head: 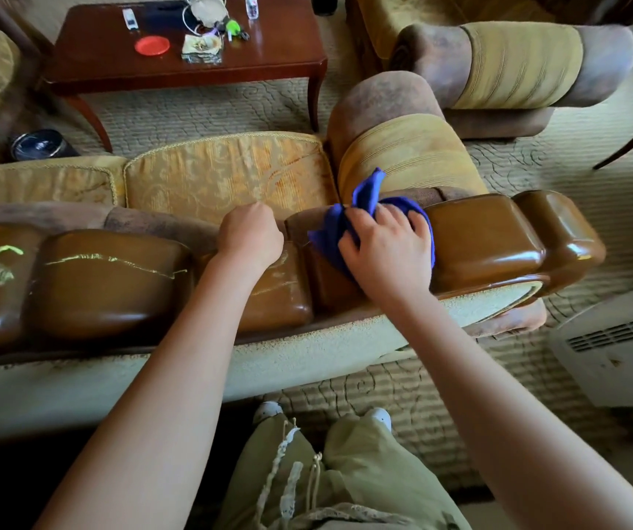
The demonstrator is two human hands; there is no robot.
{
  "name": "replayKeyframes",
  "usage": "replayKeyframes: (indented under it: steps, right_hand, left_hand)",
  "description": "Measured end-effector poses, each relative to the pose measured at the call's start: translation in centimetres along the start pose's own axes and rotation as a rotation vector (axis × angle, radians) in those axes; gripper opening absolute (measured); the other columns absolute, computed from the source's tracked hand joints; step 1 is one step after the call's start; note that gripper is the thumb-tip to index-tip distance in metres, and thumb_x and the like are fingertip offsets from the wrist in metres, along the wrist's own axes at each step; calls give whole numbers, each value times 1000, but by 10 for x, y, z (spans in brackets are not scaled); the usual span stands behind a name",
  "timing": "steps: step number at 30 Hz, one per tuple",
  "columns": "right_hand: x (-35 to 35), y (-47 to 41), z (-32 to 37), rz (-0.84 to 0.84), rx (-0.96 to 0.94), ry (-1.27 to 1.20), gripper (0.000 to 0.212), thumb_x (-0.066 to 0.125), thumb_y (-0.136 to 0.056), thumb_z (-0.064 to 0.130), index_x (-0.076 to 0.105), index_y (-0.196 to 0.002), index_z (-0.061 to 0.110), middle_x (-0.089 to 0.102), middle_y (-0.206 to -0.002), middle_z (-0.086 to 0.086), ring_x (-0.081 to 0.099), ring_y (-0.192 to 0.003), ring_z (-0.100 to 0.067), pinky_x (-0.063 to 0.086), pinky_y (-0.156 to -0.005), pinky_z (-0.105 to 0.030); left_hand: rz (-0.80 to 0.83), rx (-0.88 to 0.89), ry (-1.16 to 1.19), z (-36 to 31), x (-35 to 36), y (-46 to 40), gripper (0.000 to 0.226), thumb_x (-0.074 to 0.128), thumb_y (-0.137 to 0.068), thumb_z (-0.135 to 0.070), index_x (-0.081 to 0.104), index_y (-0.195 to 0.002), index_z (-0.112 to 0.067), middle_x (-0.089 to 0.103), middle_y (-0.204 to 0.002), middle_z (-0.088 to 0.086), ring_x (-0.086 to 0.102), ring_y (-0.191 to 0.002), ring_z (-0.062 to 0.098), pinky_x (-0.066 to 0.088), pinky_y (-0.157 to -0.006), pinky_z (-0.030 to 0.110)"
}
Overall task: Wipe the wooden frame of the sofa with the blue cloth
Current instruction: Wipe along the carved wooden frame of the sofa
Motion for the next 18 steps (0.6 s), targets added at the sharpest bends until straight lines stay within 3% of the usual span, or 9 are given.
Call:
replayKeyframes:
  steps: [3,4,6,9,11,14,16,18]
  right_hand:
    - [18,-28,12,294,36,37,31,41,-91,36,65,-102,20,66,-100,-7,56,-100,-31,33,-89,-40]
    - [23,-33,21,318,-5,45,32,39,-93,37,64,-105,20,66,-105,-7,55,-103,-31,33,-87,-39]
    - [27,-30,39,337,-77,30,33,39,-93,37,64,-109,22,65,-108,-7,55,-104,-31,34,-87,-38]
    - [21,4,52,184,-155,9,28,48,-83,34,71,-96,24,67,-97,-5,62,-95,-29,42,-88,-39]
    - [12,28,46,39,-170,-62,29,48,-82,36,71,-96,25,68,-108,-3,62,-104,-25,44,-92,-41]
    - [0,35,24,-15,-134,-74,33,46,-86,43,67,-105,26,65,-116,-2,57,-114,-21,39,-98,-44]
    - [1,10,4,38,-36,11,34,43,-89,46,64,-103,23,67,-102,-3,58,-105,-25,32,-99,-44]
    - [10,-30,-18,274,93,107,42,32,-92,49,61,-106,22,67,-102,-8,57,-103,-28,24,-99,-43]
  left_hand:
    - [-6,21,-25,-1,0,0,14,44,-95,-7,50,-83,-4,50,-82,11,49,-72,23,38,-62,30]
    - [4,25,-30,-1,0,-1,15,44,-95,-7,50,-81,-3,50,-82,11,48,-72,24,38,-62,30]
    - [39,29,-38,0,0,-4,16,43,-94,-7,50,-80,-2,49,-81,12,47,-73,27,38,-63,33]
    - [90,41,-61,0,0,-11,12,45,-92,-10,51,-84,-4,49,-84,12,46,-78,29,36,-67,34]
    - [100,55,-58,2,2,-14,12,44,-92,-10,55,-92,-4,50,-88,12,48,-82,31,36,-69,33]
    - [71,71,-39,8,5,-16,19,43,-92,-8,60,-95,0,52,-82,10,50,-75,28,37,-63,32]
    - [74,87,-45,10,7,-13,19,43,-93,-9,59,-88,-1,52,-76,9,49,-69,25,37,-59,32]
    - [88,111,-50,8,6,-13,17,43,-94,-10,55,-84,-4,52,-75,9,48,-68,24,37,-59,32]
Point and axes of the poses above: each hand's wrist, its own y-axis away from the middle knuckle, its own x-axis out of the palm, z = x × y, the point moved 7 cm from there along -y, towards the middle knuckle
